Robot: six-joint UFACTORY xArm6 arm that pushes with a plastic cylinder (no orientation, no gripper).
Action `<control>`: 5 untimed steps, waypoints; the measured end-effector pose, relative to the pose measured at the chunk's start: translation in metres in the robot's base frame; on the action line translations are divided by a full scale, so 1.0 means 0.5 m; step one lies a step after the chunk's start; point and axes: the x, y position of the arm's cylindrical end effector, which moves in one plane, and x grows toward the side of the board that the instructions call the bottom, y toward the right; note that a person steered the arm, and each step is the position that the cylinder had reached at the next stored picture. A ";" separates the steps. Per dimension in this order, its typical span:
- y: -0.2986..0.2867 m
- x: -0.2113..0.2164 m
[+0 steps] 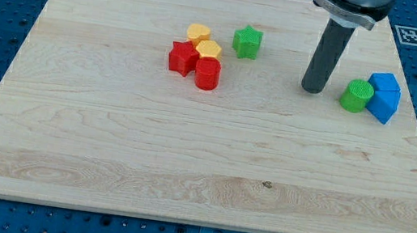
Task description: Move the green star to the right of yellow hexagon
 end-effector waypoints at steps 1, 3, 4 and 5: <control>-0.006 0.000; -0.034 0.000; -0.109 -0.008; -0.179 -0.046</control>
